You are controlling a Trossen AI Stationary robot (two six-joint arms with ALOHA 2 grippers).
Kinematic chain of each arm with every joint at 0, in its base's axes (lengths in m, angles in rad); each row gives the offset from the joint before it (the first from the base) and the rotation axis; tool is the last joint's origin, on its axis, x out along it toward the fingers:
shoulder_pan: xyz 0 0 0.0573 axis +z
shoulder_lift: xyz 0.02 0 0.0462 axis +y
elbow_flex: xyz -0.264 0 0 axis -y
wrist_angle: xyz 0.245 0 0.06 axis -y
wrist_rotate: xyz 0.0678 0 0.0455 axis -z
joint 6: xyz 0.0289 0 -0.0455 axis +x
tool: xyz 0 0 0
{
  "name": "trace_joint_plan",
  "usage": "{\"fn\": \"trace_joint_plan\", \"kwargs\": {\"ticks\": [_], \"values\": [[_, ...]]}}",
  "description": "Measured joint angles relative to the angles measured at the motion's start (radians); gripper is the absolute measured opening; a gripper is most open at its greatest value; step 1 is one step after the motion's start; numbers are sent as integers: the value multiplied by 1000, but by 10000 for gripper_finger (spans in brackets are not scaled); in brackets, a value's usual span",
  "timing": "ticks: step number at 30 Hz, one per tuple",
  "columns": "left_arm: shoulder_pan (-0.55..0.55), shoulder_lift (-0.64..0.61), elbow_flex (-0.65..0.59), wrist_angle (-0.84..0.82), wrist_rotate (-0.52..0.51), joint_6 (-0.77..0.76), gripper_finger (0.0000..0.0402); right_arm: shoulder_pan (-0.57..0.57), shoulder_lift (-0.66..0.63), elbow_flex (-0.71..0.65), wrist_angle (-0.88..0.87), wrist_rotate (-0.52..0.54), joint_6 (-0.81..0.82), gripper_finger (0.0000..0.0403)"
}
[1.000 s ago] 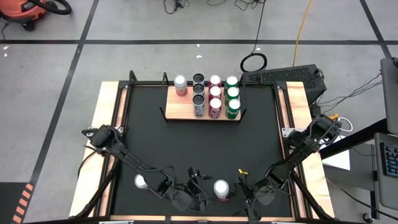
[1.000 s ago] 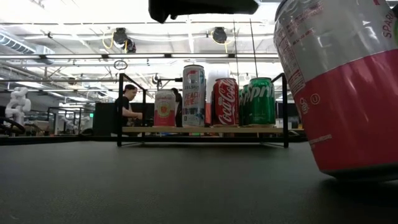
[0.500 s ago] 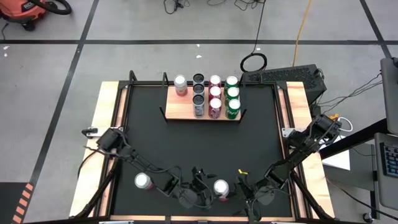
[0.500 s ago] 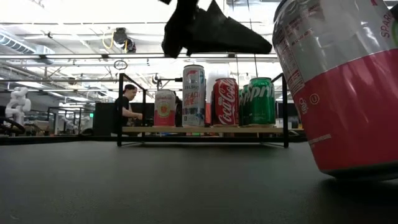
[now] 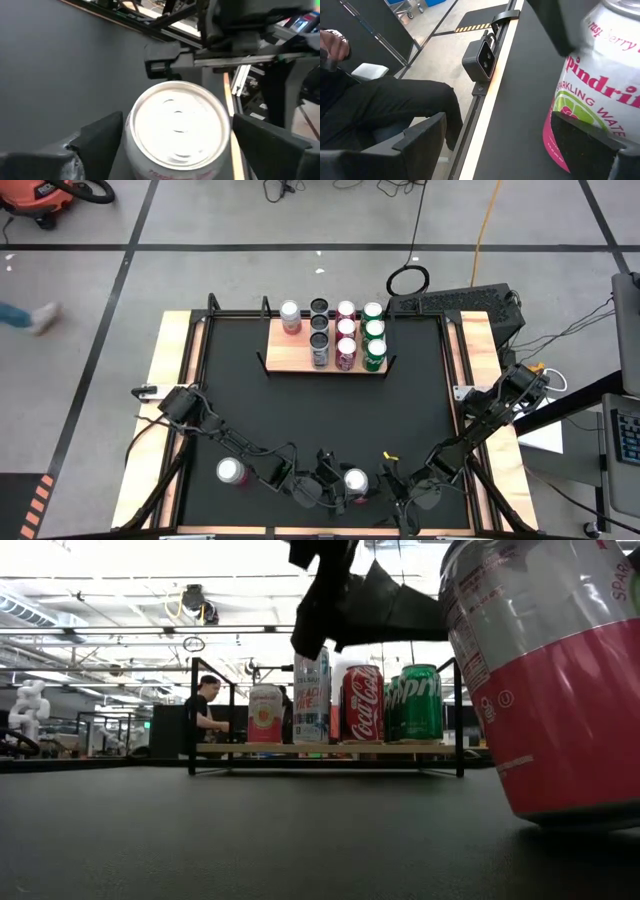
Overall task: Place canned beverage on shelf
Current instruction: Put the right pink soda can on the shelf
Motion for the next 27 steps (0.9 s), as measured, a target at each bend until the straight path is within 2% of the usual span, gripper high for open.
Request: {"fn": "trace_joint_plan", "kwargs": {"ticks": [11,16,20,27], "values": [[2,1,0,-1,17,27,262,0,1,0,1,-3,-3,338],[2,1,0,0,24,50,263,1,1,0,3,-9,-2,338],[1,1,0,1,37,98,265,0,-9,0,-9,-57,28,338],[1,-2,0,9,56,154,266,0,-66,0,-128,-78,75,338]]}}
